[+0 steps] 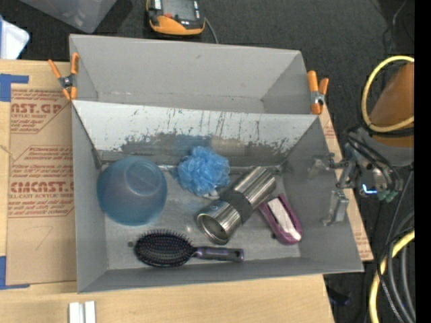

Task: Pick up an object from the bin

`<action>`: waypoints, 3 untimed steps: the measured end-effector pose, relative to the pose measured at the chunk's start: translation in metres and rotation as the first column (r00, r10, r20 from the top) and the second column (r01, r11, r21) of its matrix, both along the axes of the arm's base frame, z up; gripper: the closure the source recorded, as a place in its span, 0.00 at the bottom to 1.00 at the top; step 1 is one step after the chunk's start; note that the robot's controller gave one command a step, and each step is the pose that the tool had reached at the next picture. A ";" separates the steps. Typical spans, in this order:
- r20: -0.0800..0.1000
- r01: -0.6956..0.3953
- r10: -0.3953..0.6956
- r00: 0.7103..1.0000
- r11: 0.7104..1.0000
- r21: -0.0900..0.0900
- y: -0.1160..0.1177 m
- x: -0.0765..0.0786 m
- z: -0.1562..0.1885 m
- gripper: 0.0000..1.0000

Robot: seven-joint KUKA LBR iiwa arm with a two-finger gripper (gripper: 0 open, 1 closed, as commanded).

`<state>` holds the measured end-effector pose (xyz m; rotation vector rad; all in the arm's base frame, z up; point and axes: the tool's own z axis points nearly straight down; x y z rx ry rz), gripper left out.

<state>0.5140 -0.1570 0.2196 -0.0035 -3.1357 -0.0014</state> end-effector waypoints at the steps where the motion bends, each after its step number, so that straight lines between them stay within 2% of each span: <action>1: 0.008 -0.003 0.003 1.000 1.000 -0.002 0.001 0.002 0.005 0.00; 2: 0.011 -0.231 0.231 0.973 0.973 -0.004 0.045 0.047 -0.094 0.00; 3: 0.022 -0.162 0.163 0.986 0.987 -0.005 0.097 0.076 -0.062 0.00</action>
Offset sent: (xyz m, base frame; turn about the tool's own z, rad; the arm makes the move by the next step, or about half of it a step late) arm 0.0694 0.0686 -0.1496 -0.3577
